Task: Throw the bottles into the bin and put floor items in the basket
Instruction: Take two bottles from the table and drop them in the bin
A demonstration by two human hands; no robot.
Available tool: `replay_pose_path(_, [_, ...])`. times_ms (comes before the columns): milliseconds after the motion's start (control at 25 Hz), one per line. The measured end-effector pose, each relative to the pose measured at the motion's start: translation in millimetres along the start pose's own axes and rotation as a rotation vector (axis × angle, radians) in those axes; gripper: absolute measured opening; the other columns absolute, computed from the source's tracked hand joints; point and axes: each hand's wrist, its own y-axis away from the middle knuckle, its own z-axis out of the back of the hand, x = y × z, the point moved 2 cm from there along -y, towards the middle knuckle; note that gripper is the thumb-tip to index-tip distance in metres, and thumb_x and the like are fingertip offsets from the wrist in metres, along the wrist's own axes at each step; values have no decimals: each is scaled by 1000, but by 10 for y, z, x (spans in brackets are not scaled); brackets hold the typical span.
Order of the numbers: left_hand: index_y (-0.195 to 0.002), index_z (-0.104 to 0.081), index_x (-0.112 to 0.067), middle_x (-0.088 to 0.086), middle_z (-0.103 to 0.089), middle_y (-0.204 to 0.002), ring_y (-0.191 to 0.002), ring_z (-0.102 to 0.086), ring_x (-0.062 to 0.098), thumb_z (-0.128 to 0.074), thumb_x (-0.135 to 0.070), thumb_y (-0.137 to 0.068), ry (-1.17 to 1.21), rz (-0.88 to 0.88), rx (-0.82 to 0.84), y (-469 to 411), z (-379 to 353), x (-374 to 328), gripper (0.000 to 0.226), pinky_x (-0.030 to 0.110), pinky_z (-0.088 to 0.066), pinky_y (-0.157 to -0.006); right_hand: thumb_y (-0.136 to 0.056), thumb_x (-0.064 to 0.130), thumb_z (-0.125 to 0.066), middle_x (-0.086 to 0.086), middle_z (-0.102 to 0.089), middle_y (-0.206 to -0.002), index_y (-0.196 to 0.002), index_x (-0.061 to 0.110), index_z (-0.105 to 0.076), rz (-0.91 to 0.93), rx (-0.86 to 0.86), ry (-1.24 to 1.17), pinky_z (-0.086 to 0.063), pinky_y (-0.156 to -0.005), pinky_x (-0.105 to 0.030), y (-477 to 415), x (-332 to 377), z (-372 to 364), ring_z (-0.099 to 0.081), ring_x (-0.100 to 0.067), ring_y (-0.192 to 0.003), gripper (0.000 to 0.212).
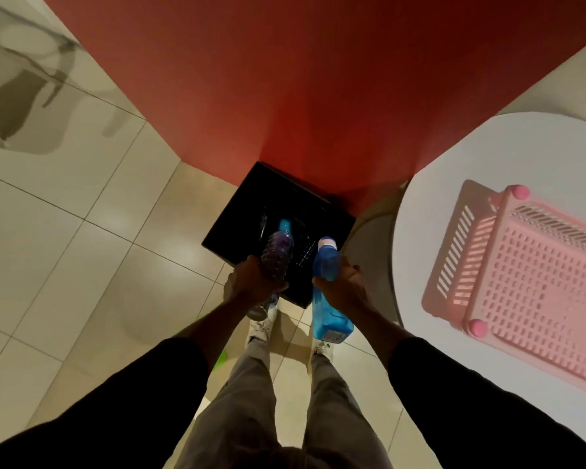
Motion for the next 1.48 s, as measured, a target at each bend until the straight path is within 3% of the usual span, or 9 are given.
replay_pose_path(160, [-127,-69,-20,3,-76,-111,-97,-73,23,-91,-63,-63,-21,-12,-4,-554,163,43,80,38,-63,-77,-87,42,-77,-14,-64,-125,-139,13,-49,-49,-55,43,-53,-98,-46,-471,215,-250,-65,-31,-111,66])
replay_pose_path(320, [-130,-65,-18,6,-76,-117,-101,-74,28,-91,-66,-62,-29,-50,20,-1027,237,68,88,46,-64,-84,-87,51,-74,-16,-61,-130,-139,10,-45,-89,-117,37,-48,-102,-45,-857,335,-482,-60,-34,-119,73])
replay_pose_path(480, [-164,-17,-7,18,-40,-162,-144,-47,40,-96,-57,-63,12,-81,-15,-1376,237,65,138,58,-48,-112,-83,53,-74,-22,-49,-136,-138,10,-42,-98,-157,212,-43,-107,-48,-953,291,-699,-49,-41,-126,77])
replay_pose_path(600, [-159,-24,-5,19,-44,-153,-137,-50,41,-95,-46,-69,-47,-161,-68,-1412,287,101,122,59,-50,-108,-86,48,-73,-21,-47,-140,-144,12,-41,-46,-89,269,-46,-106,-48,-707,140,-822,-47,-39,-129,76])
replay_pose_path(760, [-153,-34,-6,16,-47,-148,-135,-51,37,-86,-46,-80,-215,-258,-45,-1097,340,203,98,52,-50,-109,-90,49,-69,-18,-46,-143,-151,13,-33,-44,-29,246,-47,-103,-43,-231,29,-859,-45,-36,-131,79])
replay_pose_path(1040, [-155,-38,-6,13,-45,-155,-144,-43,31,-69,-49,-91,-451,-612,29,-377,321,128,83,43,-40,-119,-89,59,-58,-10,-48,-146,-151,14,-35,167,-139,404,-39,-113,-39,353,242,-618,-46,-29,-133,80])
replay_pose_path(1120, [-157,-34,-6,15,-39,-161,-150,-37,31,-62,-51,-94,-549,-685,59,-201,308,11,82,43,-35,-122,-87,60,-57,-10,-50,-143,-146,15,-40,153,-183,376,-40,-112,-40,480,269,-475,-46,-29,-132,76])
replay_pose_path(1320, [-161,-26,-6,17,-24,-170,-159,-21,32,-64,-51,-94,-718,-824,101,113,237,-275,89,44,-28,-127,-86,62,-60,-13,-50,-145,-147,9,-40,75,-295,361,-40,-114,-42,802,111,-199,-45,-32,-136,83])
replay_pose_path(1480, [-163,-24,-6,17,-21,-172,-162,-16,32,-62,-49,-95,-785,-931,113,375,89,-439,89,43,-24,-129,-86,65,-60,-13,-50,-145,-146,8,-43,11,-388,349,-37,-116,-44,1173,-216,-71,-43,-34,-138,85])
